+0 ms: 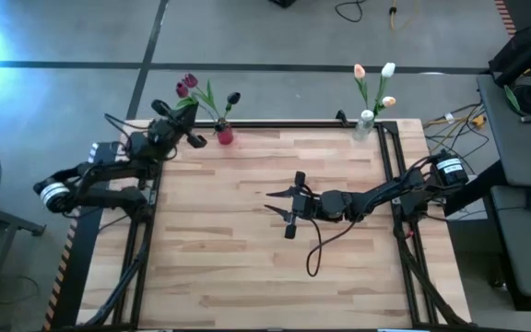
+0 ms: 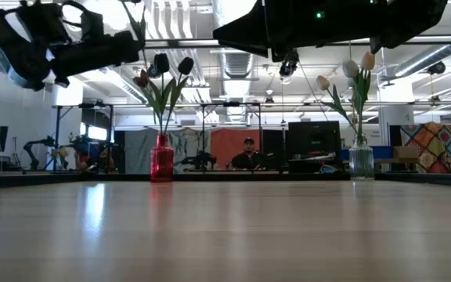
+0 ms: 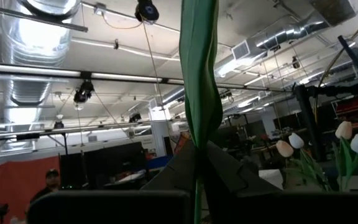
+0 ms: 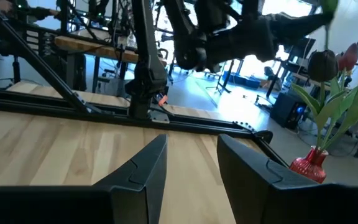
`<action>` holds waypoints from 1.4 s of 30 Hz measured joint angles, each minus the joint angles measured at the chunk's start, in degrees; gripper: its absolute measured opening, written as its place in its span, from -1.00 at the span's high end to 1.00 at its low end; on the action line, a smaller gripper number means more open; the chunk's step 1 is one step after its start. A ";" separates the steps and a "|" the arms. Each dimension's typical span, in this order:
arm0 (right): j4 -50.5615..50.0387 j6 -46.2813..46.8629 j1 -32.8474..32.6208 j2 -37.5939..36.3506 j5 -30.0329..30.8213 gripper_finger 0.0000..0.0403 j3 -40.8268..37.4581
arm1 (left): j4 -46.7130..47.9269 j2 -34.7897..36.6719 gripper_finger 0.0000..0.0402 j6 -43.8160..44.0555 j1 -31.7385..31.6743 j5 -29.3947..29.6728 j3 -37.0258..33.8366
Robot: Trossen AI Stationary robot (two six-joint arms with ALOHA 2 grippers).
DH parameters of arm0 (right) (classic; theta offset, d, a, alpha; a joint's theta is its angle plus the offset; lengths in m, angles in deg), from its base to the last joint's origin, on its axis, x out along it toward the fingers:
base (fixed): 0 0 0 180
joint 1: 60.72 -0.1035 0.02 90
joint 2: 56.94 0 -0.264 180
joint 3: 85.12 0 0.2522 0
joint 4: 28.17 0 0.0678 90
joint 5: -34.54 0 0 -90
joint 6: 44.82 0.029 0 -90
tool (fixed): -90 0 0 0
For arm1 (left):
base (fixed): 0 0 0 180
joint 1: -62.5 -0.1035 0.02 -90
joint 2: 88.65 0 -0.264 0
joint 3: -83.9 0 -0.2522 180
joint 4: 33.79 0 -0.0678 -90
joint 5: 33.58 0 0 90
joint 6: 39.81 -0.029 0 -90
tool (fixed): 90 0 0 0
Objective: Sort flowers into vase by color
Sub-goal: Put the red tulip into the red vase
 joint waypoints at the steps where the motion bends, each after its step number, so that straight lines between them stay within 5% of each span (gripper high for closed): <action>1: 0.00 -0.11 0.00 0.00 0.00 0.34 -0.02 | 0.00 -1.07 1.00 0.00 -0.02 0.00 0.80; 16: -0.04 -0.51 0.00 0.00 0.00 0.34 0.00 | 0.51 -12.92 1.00 -0.02 -1.02 -0.20 9.50; 23: -0.04 -0.51 0.00 0.00 0.00 0.34 0.00 | 2.16 -12.09 1.00 -0.48 -1.43 -0.05 10.23; 32: -0.05 -0.42 0.00 0.00 -0.02 0.34 -0.02 | 15.53 -9.54 1.00 -1.27 -1.78 0.17 14.10; 42: -0.04 -0.32 0.00 0.00 -0.02 0.34 -0.02 | 17.15 -9.07 1.00 -0.32 -1.77 0.15 14.00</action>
